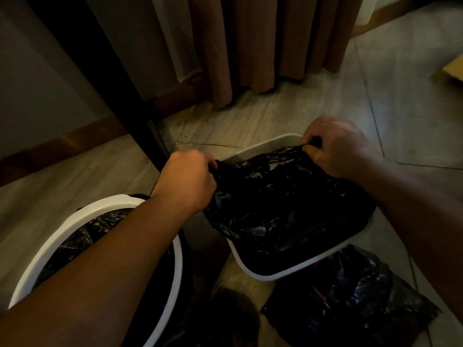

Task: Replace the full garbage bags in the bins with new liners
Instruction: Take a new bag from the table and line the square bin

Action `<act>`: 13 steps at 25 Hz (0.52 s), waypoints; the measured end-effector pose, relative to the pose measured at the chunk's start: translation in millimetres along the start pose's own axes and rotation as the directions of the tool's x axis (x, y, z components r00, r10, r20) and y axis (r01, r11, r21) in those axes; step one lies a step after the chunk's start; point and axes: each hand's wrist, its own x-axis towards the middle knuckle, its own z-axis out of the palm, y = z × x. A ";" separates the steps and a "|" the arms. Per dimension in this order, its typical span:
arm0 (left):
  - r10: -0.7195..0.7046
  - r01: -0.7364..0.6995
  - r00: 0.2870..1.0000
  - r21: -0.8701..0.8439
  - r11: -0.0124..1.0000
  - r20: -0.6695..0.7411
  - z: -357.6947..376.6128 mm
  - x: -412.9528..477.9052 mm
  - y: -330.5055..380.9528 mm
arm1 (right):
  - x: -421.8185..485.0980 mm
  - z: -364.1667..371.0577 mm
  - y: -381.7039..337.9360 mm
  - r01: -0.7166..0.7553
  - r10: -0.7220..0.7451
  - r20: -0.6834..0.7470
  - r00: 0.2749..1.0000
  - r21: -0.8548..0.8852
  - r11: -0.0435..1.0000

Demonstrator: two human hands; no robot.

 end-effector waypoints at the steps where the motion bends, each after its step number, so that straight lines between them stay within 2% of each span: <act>1: 0.008 -0.008 1.000 -0.018 1.000 -0.013 0.4 -0.6 -2.3 | 0.6 -0.3 1.4 -0.012 0.012 -0.021 1.000 0.034 0.999; 5: 0.045 -0.045 0.999 -0.025 0.999 -0.017 3.4 -1.5 -6.9 | 5.1 0.3 1.0 -0.070 0.090 -0.121 0.989 0.161 0.984; 7: 0.064 -0.065 0.998 -0.017 0.998 -0.017 5.5 -0.4 -6.9 | 11.1 5.9 1.3 -0.099 0.125 -0.115 0.985 0.210 0.973; 10: -0.008 0.007 0.999 0.012 1.000 0.052 8.0 8.4 -7.2 | 28.3 17.6 3.1 -0.207 0.237 -0.057 0.970 0.324 0.923; 13: -0.147 0.146 0.973 0.015 0.989 0.179 6.1 20.4 -4.5 | 44.4 23.7 0.9 -0.332 0.331 0.101 0.938 0.537 0.775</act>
